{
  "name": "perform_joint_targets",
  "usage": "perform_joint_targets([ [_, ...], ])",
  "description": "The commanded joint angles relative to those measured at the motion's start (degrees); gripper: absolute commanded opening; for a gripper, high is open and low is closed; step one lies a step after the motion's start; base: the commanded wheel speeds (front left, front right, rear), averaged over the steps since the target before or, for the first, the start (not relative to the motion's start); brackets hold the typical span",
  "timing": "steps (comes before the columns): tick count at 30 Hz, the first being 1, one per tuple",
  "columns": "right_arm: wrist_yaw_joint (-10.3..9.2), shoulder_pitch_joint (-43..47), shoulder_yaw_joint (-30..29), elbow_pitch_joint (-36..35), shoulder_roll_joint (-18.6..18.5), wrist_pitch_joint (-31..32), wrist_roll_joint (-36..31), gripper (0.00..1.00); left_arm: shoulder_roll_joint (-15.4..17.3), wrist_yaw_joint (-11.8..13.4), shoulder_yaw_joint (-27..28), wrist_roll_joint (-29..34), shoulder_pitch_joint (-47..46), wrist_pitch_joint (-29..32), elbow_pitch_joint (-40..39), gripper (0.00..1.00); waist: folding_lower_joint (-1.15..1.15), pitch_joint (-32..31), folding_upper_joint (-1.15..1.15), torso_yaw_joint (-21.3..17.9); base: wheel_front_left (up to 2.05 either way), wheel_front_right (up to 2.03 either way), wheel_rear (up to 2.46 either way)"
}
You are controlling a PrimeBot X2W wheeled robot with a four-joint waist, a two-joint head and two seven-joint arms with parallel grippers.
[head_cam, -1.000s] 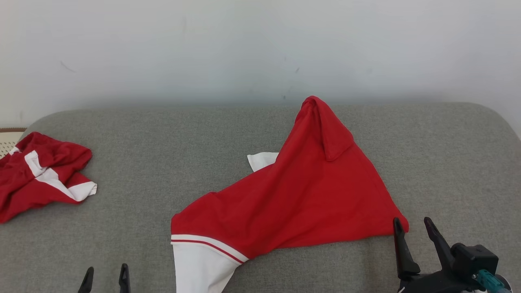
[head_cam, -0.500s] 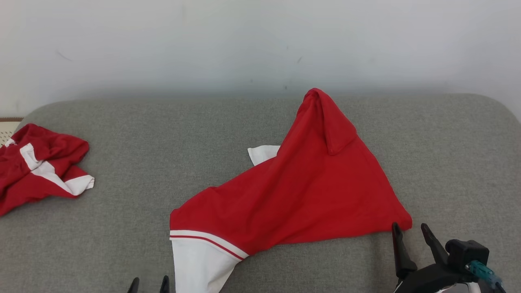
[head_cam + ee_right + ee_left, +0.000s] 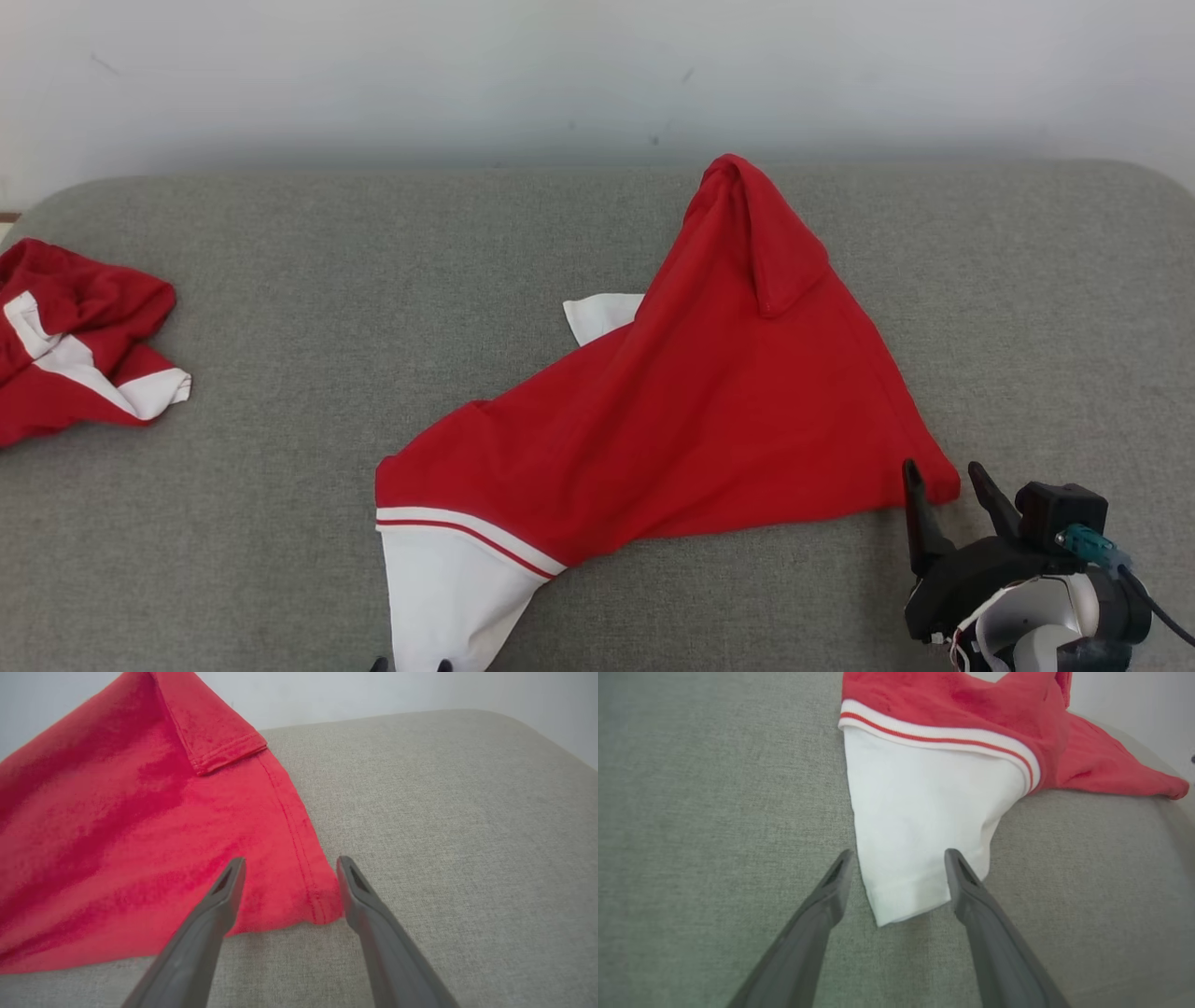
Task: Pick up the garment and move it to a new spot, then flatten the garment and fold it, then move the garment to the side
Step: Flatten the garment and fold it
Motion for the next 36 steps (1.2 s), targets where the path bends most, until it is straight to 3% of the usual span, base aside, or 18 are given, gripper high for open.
perform_joint_targets([
  [1, -0.02, -1.42, -0.07, 1.63, -0.75, -0.56, -0.49, 1.0, -0.01, -0.35, -0.27, 0.66, -0.64, -0.41, 0.69, 1.0, 0.0, 1.43, 0.0, -0.09, 0.0, 0.0, 0.0],
  [13, -0.02, -7.33, 0.42, 14.09, -1.91, -2.75, -0.66, 1.0, -1.09, -2.04, -3.85, -0.04, -0.59, 0.64, 2.88, 1.0, 0.0, 3.94, 0.0, 0.86, 0.0, 0.0, 0.0],
  [14, -0.02, -7.54, 0.78, 14.71, -1.71, -3.32, -0.31, 0.43, -1.25, -2.19, -3.99, -0.46, -0.89, 0.59, 3.09, 0.58, 0.0, 3.96, 0.0, 0.93, 0.0, 0.0, 0.0],
  [15, -0.02, -7.76, 1.11, 15.28, -1.61, -3.79, 0.0, 0.0, -1.23, -2.32, -4.11, -0.5, -1.14, 0.65, 3.33, 0.18, 0.0, 3.93, 0.0, 0.93, 0.0, 0.0, 0.0],
  [16, -0.02, -7.98, 1.38, 15.65, -1.73, -4.32, 0.34, 0.0, -1.24, -2.44, -4.24, -0.6, -1.31, 0.66, 3.49, 0.0, 0.0, 3.87, 0.0, 0.9, 0.0, 0.0, 0.0],
  [28, -0.02, -6.2, 3.87, 14.95, -2.55, -8.33, 4.08, 0.0, 0.06, -0.85, -2.65, -0.59, -0.41, -0.9, 0.04, 0.0, 0.0, 0.56, 0.0, 0.52, 0.0, 0.0, 0.0],
  [36, -0.02, -0.69, 8.08, 2.78, -5.0, -4.79, 11.64, 0.0, 4.36, 1.95, 1.74, -0.73, 0.71, -0.06, -9.2, 0.0, 0.0, -2.04, 0.0, -0.05, 0.0, 0.0, 0.0],
])
